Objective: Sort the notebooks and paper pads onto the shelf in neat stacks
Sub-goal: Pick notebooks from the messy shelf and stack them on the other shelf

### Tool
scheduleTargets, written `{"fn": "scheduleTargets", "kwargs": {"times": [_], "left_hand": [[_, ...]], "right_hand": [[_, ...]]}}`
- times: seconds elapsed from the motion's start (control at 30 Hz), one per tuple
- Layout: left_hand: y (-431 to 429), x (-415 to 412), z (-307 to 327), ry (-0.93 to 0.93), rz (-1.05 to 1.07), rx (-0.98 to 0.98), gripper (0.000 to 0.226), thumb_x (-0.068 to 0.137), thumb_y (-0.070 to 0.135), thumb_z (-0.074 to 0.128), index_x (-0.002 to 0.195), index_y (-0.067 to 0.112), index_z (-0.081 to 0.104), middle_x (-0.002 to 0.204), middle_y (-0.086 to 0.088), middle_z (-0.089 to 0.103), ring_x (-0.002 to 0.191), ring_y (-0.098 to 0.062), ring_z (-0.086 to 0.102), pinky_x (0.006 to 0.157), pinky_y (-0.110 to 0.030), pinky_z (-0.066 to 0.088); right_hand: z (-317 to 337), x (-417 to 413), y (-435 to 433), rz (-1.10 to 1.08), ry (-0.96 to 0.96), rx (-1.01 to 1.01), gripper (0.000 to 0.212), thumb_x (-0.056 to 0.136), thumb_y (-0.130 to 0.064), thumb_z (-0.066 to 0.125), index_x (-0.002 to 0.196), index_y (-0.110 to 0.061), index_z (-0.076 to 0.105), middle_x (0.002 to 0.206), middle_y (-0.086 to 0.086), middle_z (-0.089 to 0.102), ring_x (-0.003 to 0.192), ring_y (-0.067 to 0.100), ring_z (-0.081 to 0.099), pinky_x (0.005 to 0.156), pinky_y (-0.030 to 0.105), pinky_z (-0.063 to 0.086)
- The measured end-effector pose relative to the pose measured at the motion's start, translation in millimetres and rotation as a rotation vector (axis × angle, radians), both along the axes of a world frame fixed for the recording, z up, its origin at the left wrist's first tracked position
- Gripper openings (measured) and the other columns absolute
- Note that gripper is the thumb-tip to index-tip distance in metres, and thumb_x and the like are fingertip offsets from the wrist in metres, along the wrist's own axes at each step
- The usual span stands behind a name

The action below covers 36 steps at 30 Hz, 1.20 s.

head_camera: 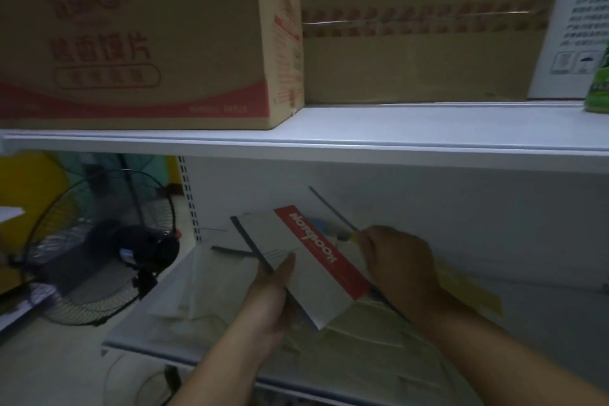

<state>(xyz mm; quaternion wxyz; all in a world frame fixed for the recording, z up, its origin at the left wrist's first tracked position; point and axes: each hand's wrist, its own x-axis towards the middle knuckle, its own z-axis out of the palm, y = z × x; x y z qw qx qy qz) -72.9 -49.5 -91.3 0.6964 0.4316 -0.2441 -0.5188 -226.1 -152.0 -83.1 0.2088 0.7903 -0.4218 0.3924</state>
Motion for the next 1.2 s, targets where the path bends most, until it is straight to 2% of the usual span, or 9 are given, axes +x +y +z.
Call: {"fn": "scheduleTargets", "kwargs": {"times": [0.1,0.2,0.3,0.43,0.53,0.7,0.93,1.1,1.2], "left_hand": [[-4.8,-4.5,6.0,-0.026,0.08,0.009,0.021,0.095,0.023,0.05,0.097,0.012,0.068,0.088,-0.012,0.074,0.078,-0.023,0.07,0.073,-0.038,0.056],[4.4,19.5,2.6,-0.054,0.193,0.074,0.04,0.094,0.004,0.046,0.067,0.011,0.074,0.072,-0.013,0.071,0.07,-0.029,0.065,0.076,-0.04,0.05],[26.1,57.0,-4.8,-0.011,0.265,0.138,0.018,0.093,0.002,0.048,0.1,0.008,0.063,0.092,-0.02,0.067,0.087,-0.036,0.062,0.081,-0.045,0.049],[52.9,92.8,-15.6,-0.062,0.361,0.182,0.013,0.095,0.01,0.051,0.105,0.015,0.058,0.099,-0.018,0.067,0.092,-0.037,0.063,0.08,-0.046,0.051],[68.5,108.2,-19.8,-0.129,0.453,0.165,0.017,0.097,0.011,0.049,0.11,0.02,0.056,0.099,-0.013,0.066,0.089,-0.034,0.063,0.074,-0.041,0.052],[82.6,122.1,-22.3,-0.186,0.473,0.145,0.022,0.1,0.016,0.044,0.119,0.024,0.049,0.104,-0.014,0.064,0.092,-0.034,0.062,0.076,-0.041,0.051],[80.0,129.0,-23.2,-0.192,0.448,0.091,0.02,0.101,0.018,0.04,0.12,0.024,0.041,0.1,-0.007,0.059,0.086,-0.023,0.06,0.065,-0.033,0.047],[67.9,103.7,-16.3,-0.231,0.408,0.051,0.032,0.101,0.023,0.04,0.132,0.024,0.035,0.117,-0.004,0.057,0.105,-0.022,0.056,0.093,-0.043,0.047],[65.7,73.4,-6.8,-0.182,0.355,0.026,0.022,0.102,0.03,0.036,0.122,0.023,0.036,0.102,0.003,0.056,0.089,-0.011,0.056,0.072,-0.028,0.046]], "right_hand": [[17.9,51.0,37.5,0.196,0.206,0.397,0.044,0.097,-0.042,0.032,0.094,-0.016,0.067,0.092,0.007,0.069,0.085,0.026,0.066,0.061,0.029,0.036],[15.5,73.8,62.5,0.537,0.176,0.641,0.046,0.092,-0.046,0.03,0.089,-0.016,0.065,0.088,0.006,0.067,0.084,0.021,0.062,0.066,0.033,0.039],[4.5,83.4,35.6,0.585,-0.022,0.745,0.022,0.094,-0.03,0.049,0.098,-0.022,0.068,0.098,0.0,0.069,0.095,0.013,0.062,0.082,0.035,0.048],[-21.0,95.6,-15.0,0.397,0.214,0.874,0.053,0.096,-0.029,0.048,0.144,-0.012,0.035,0.15,0.006,0.034,0.138,0.019,0.033,0.11,0.027,0.028],[-44.1,102.5,-28.6,0.312,0.24,0.681,0.029,0.096,-0.025,0.045,0.112,-0.007,0.06,0.115,0.008,0.062,0.108,0.022,0.057,0.081,0.026,0.04],[-37.1,113.2,-22.4,0.225,0.34,0.258,0.018,0.078,0.0,0.051,0.075,-0.011,0.065,0.068,0.006,0.064,0.062,0.021,0.065,0.05,0.021,0.039],[22.3,122.1,21.2,0.039,0.248,-0.031,0.017,0.059,0.001,0.061,0.058,-0.016,0.063,0.045,0.004,0.054,0.037,0.022,0.055,0.037,0.019,0.034],[23.1,133.4,105.3,0.289,0.256,-0.079,0.017,0.042,-0.012,0.062,0.058,-0.018,0.063,0.04,0.0,0.051,0.03,0.018,0.048,0.041,0.014,0.017],[1.7,124.6,137.7,0.372,0.3,-0.008,0.018,0.05,-0.025,0.074,0.058,-0.02,0.059,0.044,-0.004,0.052,0.035,0.014,0.049,0.036,0.017,0.027]]}}
